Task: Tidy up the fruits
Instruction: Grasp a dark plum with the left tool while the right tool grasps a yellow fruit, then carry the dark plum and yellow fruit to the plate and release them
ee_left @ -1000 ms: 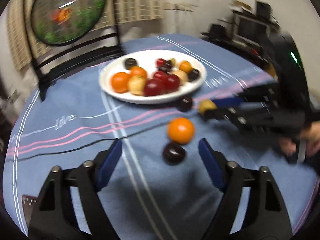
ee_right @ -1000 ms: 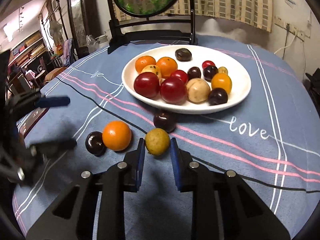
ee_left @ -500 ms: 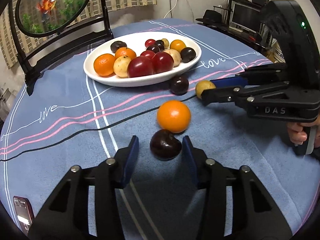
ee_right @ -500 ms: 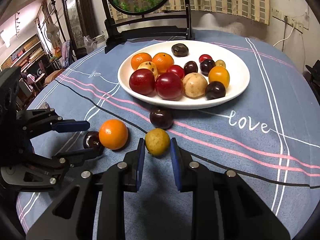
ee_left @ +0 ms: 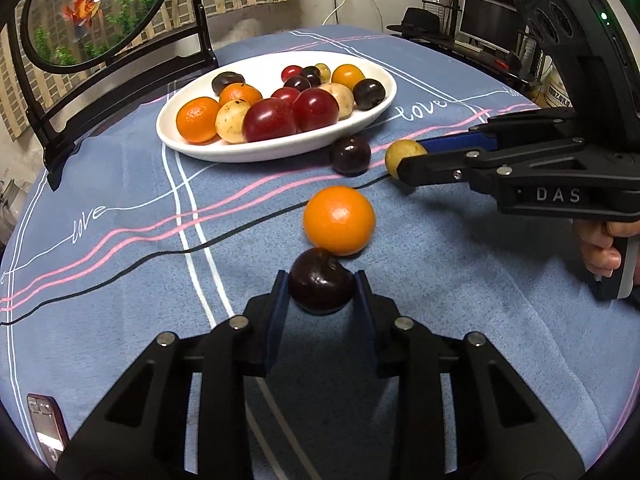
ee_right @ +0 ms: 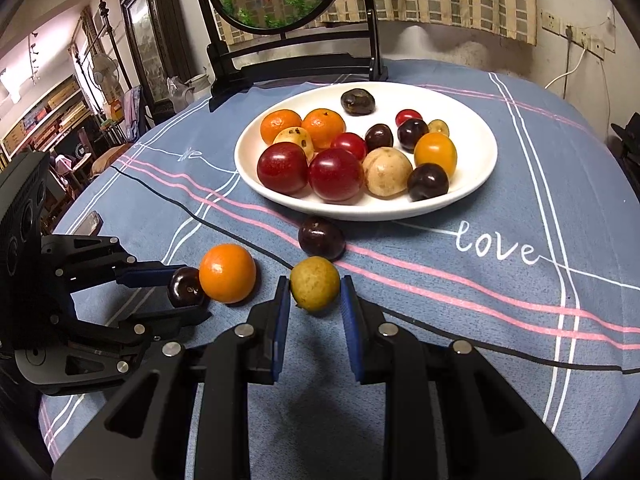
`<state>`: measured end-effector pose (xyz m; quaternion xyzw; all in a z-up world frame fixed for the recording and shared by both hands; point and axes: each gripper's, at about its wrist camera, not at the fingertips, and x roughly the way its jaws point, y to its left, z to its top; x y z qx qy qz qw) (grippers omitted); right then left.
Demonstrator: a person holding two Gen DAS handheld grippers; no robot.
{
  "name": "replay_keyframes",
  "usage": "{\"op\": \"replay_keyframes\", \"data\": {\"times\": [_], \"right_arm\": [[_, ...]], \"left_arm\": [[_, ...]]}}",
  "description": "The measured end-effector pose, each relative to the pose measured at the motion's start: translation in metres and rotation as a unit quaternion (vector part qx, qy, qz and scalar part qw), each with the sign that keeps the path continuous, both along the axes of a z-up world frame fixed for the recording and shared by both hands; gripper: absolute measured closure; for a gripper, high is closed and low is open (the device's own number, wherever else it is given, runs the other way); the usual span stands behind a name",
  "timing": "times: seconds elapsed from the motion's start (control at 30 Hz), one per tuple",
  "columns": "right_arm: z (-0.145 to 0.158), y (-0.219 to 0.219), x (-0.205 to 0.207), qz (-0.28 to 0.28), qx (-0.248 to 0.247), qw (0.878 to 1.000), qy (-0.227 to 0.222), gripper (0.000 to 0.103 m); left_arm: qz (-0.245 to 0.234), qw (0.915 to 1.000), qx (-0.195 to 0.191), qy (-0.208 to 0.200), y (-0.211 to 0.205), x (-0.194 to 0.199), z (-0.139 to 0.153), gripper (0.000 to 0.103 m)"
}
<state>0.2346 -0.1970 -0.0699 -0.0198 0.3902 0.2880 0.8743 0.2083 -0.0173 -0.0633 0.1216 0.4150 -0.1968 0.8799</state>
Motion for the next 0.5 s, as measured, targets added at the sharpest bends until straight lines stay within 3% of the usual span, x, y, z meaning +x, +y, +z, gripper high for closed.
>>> {"op": "replay_keyframes", "data": {"times": [0.17,0.3,0.5], "right_arm": [[0.005,0.0,-0.002,0.002,0.008,1.0,-0.005,0.078],[0.018,-0.005,-0.002,0.009,0.051,0.999,-0.001,0.077],[0.047,-0.005,0.034,-0.034,0.066,0.996,-0.051,0.077]], "left_arm": [[0.006,0.9997,-0.009,-0.021,0.004,-0.006,0.014,0.07],[0.014,0.9974,-0.063,-0.032,0.016,-0.005,0.042,0.07],[0.076,0.9924,-0.075,-0.059,0.018,0.056,0.079,0.07]]}}
